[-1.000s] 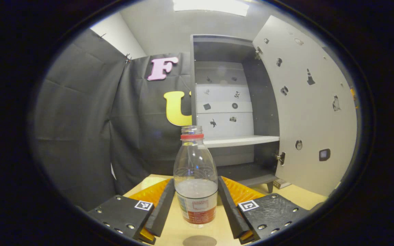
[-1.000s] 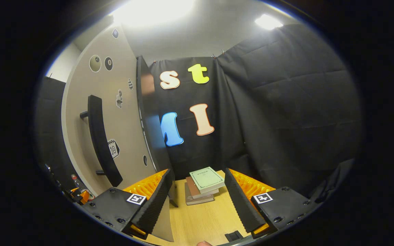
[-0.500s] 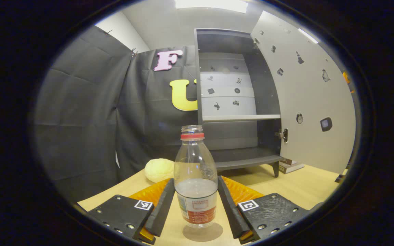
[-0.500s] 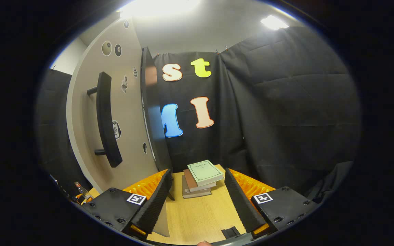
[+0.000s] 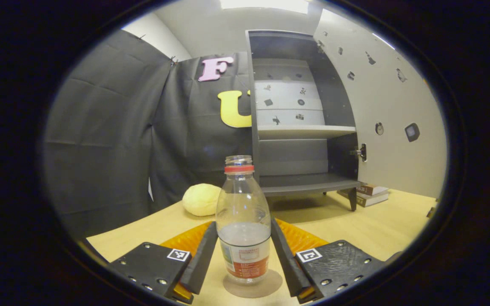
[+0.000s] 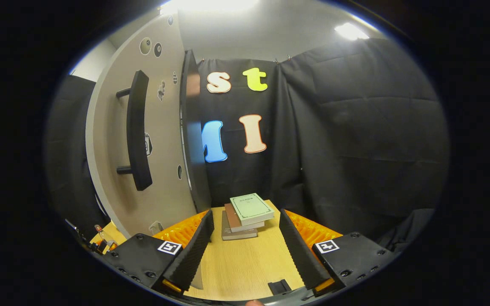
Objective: Open the cabinet door with the right hand, grasp the bottle in the cabinet with the left hand and place it on the coaster, then close the cabinet door with the right hand.
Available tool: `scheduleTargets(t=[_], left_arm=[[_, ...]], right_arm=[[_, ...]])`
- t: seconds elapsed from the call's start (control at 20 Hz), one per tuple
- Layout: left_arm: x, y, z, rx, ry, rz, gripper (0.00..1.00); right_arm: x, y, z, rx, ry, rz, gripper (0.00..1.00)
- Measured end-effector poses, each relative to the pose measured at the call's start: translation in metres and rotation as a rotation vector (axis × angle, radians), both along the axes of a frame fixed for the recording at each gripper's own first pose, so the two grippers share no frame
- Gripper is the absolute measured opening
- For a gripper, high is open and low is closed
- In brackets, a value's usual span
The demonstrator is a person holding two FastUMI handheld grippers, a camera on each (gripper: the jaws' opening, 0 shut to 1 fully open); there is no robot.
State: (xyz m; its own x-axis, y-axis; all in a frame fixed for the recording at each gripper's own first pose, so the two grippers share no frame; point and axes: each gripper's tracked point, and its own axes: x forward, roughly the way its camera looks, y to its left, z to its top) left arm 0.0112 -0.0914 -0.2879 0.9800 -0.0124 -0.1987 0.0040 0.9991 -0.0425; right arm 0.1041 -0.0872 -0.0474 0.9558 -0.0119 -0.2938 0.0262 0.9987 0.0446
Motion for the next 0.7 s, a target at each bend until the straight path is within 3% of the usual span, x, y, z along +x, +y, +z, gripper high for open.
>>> scheduleTargets(t=[0.25,0.35,0.4,0.5,0.7], left_arm=[[-0.006,-0.003,-0.005,0.025,0.001,0.0,0.73],[-0.008,-0.003,-0.007,0.028,0.012,-0.001,0.77],[-0.009,-0.003,-0.007,0.031,0.018,-0.003,0.73],[-0.01,-0.003,-0.006,0.044,0.03,-0.007,0.78],[-0.01,-0.004,0.001,0.052,0.034,-0.004,0.79]], right_arm=[[0.003,0.007,0.0,-0.011,0.002,0.014,0.98],[0.004,0.01,0.002,-0.008,0.001,0.02,0.98],[0.005,0.012,0.002,-0.005,-0.001,0.022,0.98],[0.005,0.013,0.004,-0.001,-0.006,0.026,0.98],[0.007,0.017,0.009,0.012,-0.017,0.033,0.98]])
